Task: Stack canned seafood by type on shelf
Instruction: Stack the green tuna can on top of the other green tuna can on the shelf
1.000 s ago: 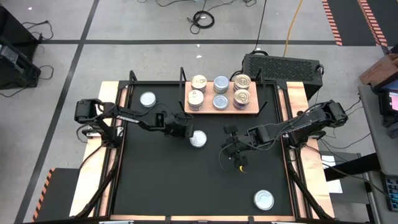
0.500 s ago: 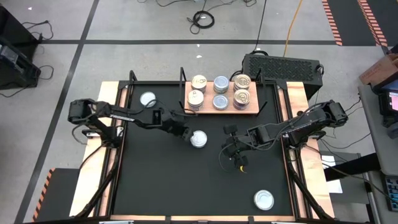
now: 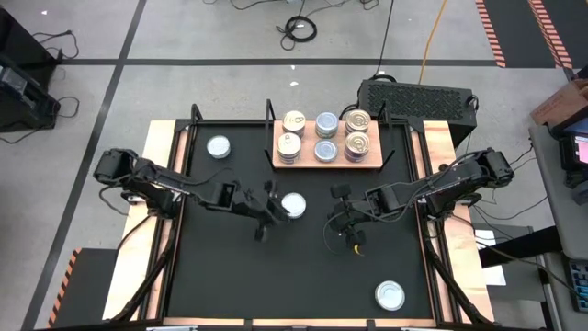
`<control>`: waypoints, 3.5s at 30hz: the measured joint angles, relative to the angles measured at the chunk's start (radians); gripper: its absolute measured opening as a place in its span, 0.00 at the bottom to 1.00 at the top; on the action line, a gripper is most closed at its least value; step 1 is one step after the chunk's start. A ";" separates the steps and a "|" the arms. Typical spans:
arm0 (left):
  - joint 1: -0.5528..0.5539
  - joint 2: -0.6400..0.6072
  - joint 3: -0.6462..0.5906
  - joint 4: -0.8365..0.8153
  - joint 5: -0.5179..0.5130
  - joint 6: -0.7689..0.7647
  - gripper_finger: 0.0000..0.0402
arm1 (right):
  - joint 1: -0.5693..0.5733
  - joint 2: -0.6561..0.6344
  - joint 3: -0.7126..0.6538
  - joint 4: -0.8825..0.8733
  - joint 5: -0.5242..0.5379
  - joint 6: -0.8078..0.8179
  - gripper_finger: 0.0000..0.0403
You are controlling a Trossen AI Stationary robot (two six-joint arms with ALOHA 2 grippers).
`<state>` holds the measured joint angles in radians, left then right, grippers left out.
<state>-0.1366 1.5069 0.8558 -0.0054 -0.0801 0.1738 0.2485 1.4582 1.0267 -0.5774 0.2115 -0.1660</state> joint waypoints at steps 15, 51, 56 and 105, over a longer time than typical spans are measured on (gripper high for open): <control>-0.056 0.139 0.010 0.081 -0.081 0.314 0.23 | 0.108 -0.074 -0.124 0.109 0.259 0.163 0.00; -0.143 0.331 0.230 -0.196 -0.370 0.224 0.53 | 0.031 -0.325 -0.450 0.439 0.070 0.155 0.00; -0.126 0.370 0.230 -0.198 -0.396 0.225 0.53 | 0.031 -0.325 -0.450 0.433 0.069 0.162 0.00; -0.094 0.377 0.230 -0.277 -0.427 0.127 0.02 | 0.031 -0.325 -0.449 0.423 0.070 0.163 0.00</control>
<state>-0.2302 1.8843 1.0855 -0.2828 -0.5067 0.3005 0.2791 1.1332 0.5774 -0.1547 0.2813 -0.0032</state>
